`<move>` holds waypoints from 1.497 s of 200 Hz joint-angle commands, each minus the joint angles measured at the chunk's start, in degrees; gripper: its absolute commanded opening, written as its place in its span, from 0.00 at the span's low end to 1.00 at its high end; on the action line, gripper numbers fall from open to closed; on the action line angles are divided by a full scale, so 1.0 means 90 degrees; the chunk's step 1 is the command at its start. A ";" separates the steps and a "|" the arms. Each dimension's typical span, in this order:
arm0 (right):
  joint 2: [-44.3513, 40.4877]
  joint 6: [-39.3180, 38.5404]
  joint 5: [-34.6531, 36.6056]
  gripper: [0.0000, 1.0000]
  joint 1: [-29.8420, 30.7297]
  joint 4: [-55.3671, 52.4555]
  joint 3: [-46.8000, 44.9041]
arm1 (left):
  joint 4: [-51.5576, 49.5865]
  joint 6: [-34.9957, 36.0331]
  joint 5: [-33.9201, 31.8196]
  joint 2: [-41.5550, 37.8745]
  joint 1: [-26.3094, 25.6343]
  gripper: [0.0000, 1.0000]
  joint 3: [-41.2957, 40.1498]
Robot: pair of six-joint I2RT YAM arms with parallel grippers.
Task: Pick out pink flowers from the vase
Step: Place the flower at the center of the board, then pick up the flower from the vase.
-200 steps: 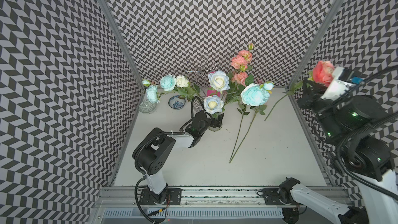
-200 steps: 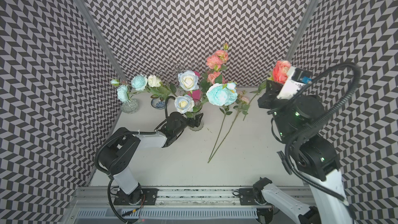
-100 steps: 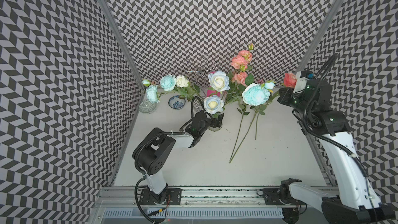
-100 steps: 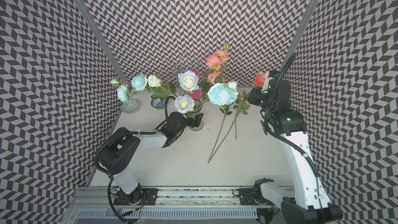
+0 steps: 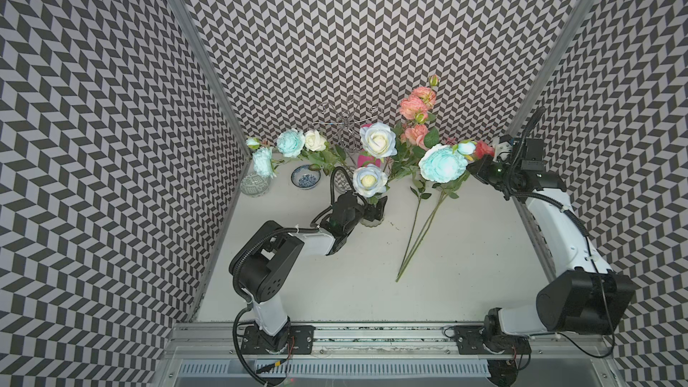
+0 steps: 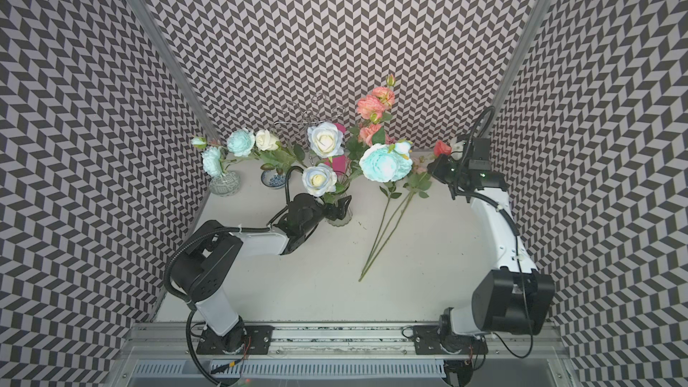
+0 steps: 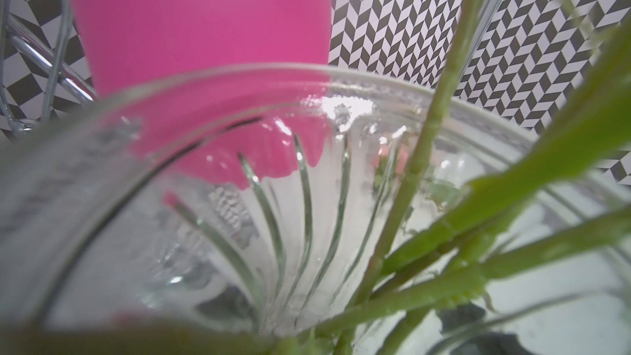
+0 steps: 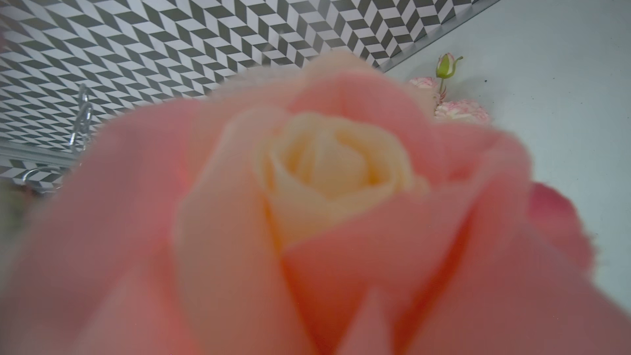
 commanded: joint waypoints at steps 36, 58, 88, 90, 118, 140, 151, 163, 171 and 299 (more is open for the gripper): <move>0.1362 -0.0242 -0.0151 0.00 -0.0044 0.0912 -0.0380 | -0.0727 -0.0277 0.0282 0.0202 -0.0106 0.93 -0.0009; 0.1814 -0.0201 -0.0014 0.00 0.0005 0.1327 -0.0506 | -0.0721 -0.0273 0.0294 0.0194 -0.0103 0.93 -0.0012; 0.2122 -0.0145 0.0409 0.19 0.0167 0.1690 -0.0425 | -0.0728 -0.0251 0.0319 0.0170 -0.0110 0.93 -0.0003; 0.2121 -0.0140 0.0415 0.21 0.0170 0.1708 -0.0429 | -0.0728 -0.0245 0.0322 0.0167 -0.0110 0.93 -0.0003; 0.1675 0.0061 0.0476 0.41 0.0263 0.2113 -0.0688 | -0.0748 -0.0095 0.0337 0.0154 -0.0110 0.93 -0.0013; 0.0910 0.0195 0.0630 0.44 0.0465 0.2469 -0.1187 | -0.0855 0.0176 0.0344 0.0119 -0.0110 0.94 -0.0011; 0.0510 0.0201 0.0712 0.44 0.0663 0.2610 -0.1447 | -0.0892 0.0330 0.0324 0.0083 -0.0104 0.94 -0.0030; 0.0084 0.0187 0.0611 0.43 0.0912 0.2847 -0.1785 | -0.0928 0.0438 0.0321 0.0051 -0.0091 0.94 -0.0057; -0.0146 0.0201 0.0476 0.42 0.1068 0.3074 -0.2034 | -0.0967 0.0501 0.0351 0.0043 -0.0082 0.94 -0.0062; -0.1238 0.0272 -0.0428 0.34 0.1637 0.4015 -0.2709 | -0.0955 0.0275 0.0367 -0.0333 -0.0023 1.00 -0.0248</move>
